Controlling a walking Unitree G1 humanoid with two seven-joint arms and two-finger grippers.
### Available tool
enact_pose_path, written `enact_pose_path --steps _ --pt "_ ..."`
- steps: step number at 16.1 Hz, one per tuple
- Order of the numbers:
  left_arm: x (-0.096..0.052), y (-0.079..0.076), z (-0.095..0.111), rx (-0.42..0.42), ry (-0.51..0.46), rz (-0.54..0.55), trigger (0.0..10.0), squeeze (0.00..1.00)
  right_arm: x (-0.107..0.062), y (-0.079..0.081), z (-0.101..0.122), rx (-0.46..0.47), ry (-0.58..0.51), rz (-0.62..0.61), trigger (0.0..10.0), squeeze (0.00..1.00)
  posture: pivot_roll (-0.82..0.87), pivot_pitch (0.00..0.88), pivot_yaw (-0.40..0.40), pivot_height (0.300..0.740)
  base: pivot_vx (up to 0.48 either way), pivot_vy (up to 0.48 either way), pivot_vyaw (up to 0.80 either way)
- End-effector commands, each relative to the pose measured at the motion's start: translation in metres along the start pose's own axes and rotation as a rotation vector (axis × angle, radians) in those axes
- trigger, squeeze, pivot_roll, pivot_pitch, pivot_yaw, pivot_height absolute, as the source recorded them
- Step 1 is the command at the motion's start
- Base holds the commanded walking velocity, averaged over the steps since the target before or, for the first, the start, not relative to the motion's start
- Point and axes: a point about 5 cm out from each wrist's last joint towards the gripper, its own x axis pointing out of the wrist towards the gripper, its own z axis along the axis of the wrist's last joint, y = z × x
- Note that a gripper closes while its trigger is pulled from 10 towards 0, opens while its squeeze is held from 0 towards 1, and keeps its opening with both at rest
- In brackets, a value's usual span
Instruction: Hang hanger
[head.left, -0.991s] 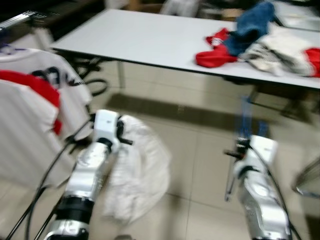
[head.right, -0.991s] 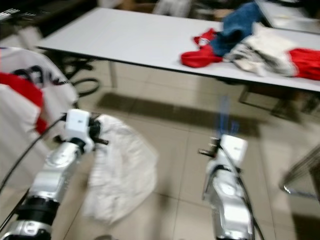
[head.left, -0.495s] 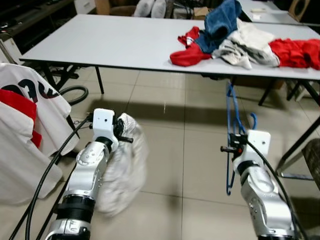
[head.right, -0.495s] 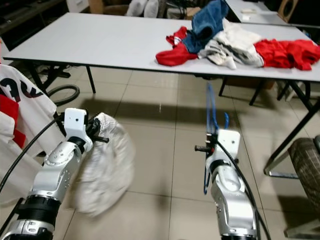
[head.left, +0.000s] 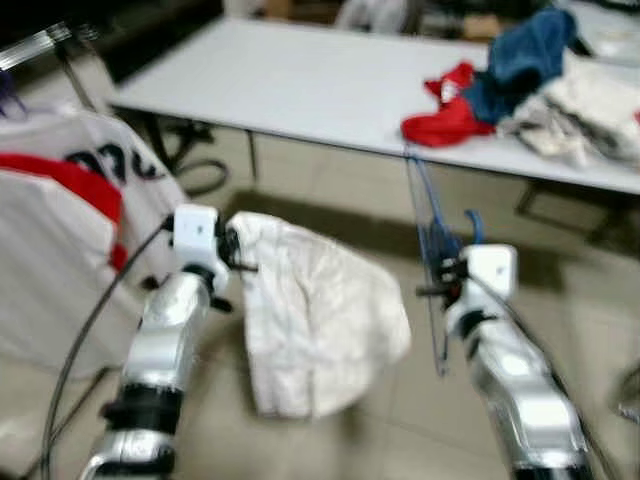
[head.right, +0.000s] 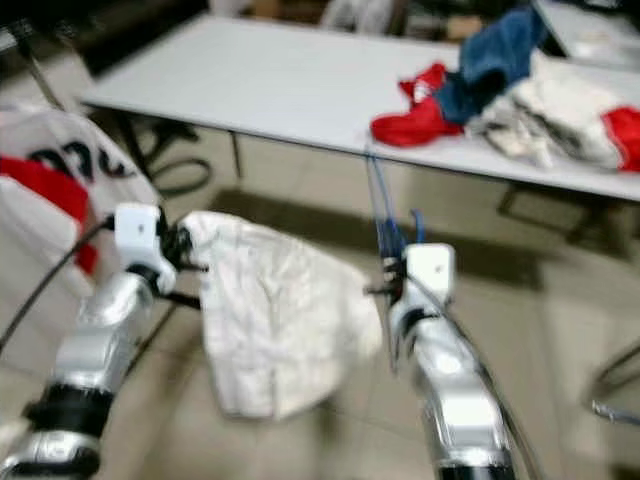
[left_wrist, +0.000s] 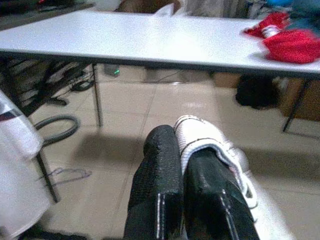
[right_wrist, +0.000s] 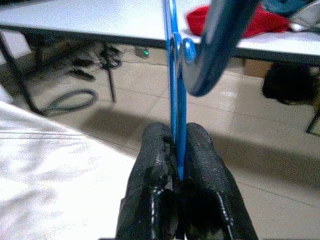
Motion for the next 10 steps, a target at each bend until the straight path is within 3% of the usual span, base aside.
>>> enact_pose_path --steps 1,4,6,10 --pt "0.000 0.009 0.013 0.015 -0.051 0.020 10.0 0.00 0.002 0.006 0.009 -0.019 -0.032 0.041 10.0 0.00 -0.06 0.000 0.003 0.740 0.337 0.000 0.67" --pt "-0.001 0.010 0.013 0.014 -0.055 0.024 10.0 0.00 0.002 0.004 0.013 -0.033 -0.054 0.044 10.0 0.00 -0.06 0.000 -0.003 0.740 0.340 0.000 0.76" --pt "-0.001 0.011 0.016 0.013 -0.062 0.025 10.0 0.00 0.002 0.004 0.019 0.008 -0.092 0.047 10.0 0.00 -0.05 0.000 -0.007 0.740 0.343 0.000 0.00" --pt "-0.001 0.010 0.019 0.004 -0.081 0.023 10.0 0.00 0.004 0.007 0.028 -0.020 -0.133 0.069 10.0 0.00 -0.05 0.000 -0.021 0.740 0.341 0.000 0.00"
